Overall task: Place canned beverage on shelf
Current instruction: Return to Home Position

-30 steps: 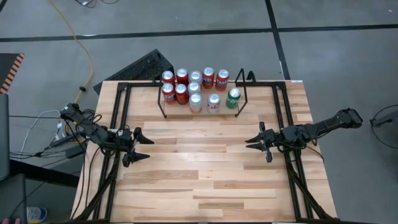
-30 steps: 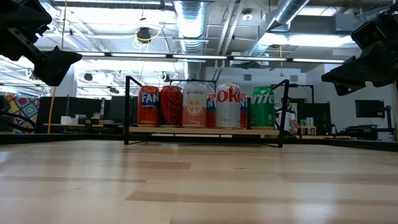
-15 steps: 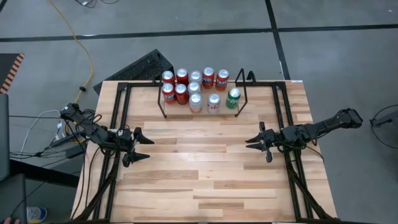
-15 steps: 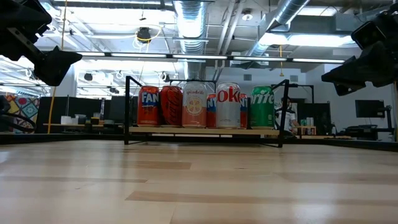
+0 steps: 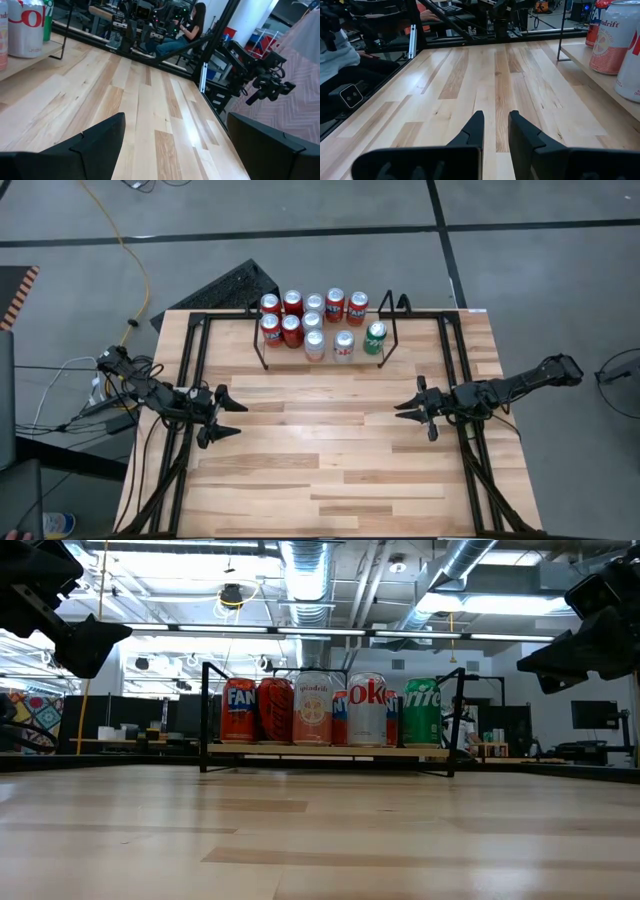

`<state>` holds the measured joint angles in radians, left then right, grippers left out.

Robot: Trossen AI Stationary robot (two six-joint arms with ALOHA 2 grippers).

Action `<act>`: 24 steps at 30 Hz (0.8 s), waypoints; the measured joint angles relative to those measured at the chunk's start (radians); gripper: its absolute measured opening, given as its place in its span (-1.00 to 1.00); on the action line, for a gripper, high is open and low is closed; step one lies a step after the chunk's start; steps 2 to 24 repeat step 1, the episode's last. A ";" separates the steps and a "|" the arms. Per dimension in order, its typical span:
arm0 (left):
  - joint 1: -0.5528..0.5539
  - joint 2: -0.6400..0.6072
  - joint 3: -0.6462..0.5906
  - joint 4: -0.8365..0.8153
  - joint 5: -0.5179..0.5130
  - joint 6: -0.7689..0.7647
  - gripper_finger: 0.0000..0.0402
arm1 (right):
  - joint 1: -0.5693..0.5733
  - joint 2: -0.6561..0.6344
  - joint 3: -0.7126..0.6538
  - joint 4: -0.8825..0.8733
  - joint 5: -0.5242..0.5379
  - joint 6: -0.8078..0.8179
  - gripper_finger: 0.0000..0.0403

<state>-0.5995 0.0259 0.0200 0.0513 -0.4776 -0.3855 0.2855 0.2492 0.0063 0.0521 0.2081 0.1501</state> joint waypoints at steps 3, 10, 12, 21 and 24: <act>0.000 0.000 0.000 0.000 0.000 0.000 0.66 | 0.000 0.000 0.000 0.000 0.000 0.000 -0.67; 0.000 0.000 0.000 0.000 0.000 0.000 0.66 | 0.000 0.000 0.000 0.000 0.000 0.000 -0.67; 0.000 0.000 0.000 0.000 0.000 0.000 0.66 | 0.000 0.000 0.000 0.000 0.000 0.000 -0.67; 0.000 0.000 0.000 0.000 0.000 0.000 0.66 | 0.000 0.000 0.000 0.000 0.000 0.000 -0.67; 0.000 0.000 0.000 0.000 0.000 0.000 0.66 | 0.000 0.000 0.000 0.000 0.000 0.000 -0.67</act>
